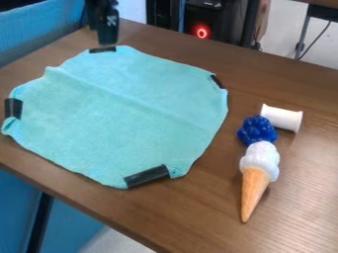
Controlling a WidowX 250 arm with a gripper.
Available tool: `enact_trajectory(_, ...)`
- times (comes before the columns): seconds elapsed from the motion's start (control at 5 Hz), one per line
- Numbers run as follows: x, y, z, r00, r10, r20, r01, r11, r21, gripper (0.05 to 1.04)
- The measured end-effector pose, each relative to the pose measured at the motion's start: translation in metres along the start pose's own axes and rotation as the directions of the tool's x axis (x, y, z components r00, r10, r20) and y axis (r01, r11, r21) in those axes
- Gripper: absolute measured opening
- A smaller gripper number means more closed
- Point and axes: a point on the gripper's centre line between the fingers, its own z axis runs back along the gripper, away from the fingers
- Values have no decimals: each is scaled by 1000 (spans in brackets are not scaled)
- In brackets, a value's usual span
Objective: Fold the cloth from top left to bottom right
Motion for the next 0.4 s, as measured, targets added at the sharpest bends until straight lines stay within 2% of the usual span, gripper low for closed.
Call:
enact_trajectory(0.2,7,14,9,997,-46,55,39,993,114,999)
enact_trajectory(0.4,11,33,24,994,-47,103,28,984,177,999)
